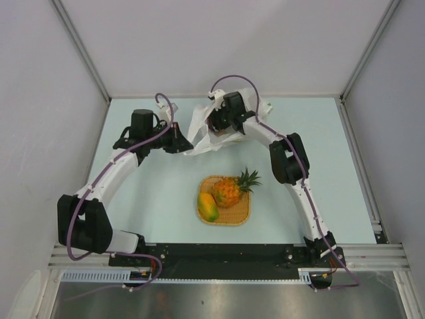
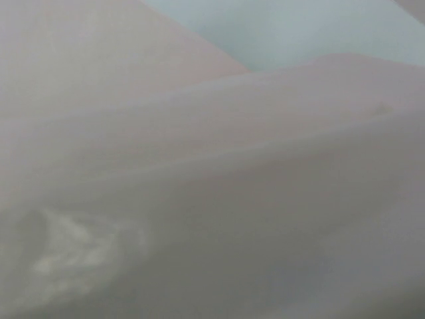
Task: Take the fake fruits out of the plastic bag
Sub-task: Take out the fake fruit from the plastic bag.
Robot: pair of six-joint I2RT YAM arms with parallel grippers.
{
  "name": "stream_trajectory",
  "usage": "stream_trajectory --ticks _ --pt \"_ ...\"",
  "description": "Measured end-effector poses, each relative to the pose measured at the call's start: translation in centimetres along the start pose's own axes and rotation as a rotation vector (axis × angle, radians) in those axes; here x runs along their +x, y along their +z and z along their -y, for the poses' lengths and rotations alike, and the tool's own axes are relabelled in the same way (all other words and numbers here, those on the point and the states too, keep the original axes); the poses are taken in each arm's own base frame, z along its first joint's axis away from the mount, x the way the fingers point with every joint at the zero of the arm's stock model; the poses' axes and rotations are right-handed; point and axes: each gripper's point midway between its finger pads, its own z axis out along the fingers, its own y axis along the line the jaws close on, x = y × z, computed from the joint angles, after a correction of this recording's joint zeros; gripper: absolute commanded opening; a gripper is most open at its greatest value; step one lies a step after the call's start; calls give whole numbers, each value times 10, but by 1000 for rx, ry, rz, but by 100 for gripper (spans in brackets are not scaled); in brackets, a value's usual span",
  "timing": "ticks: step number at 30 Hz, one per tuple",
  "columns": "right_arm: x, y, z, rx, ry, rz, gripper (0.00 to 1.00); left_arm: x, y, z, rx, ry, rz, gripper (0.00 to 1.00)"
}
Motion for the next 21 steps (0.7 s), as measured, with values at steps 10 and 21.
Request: stream_trajectory --ticks 10,21 --pt "-2 -59 3 -56 -48 -55 25 -21 15 -11 -1 -24 19 0" --pt "-73 -229 -33 -106 -287 73 26 -73 20 1 45 -1 119 0"
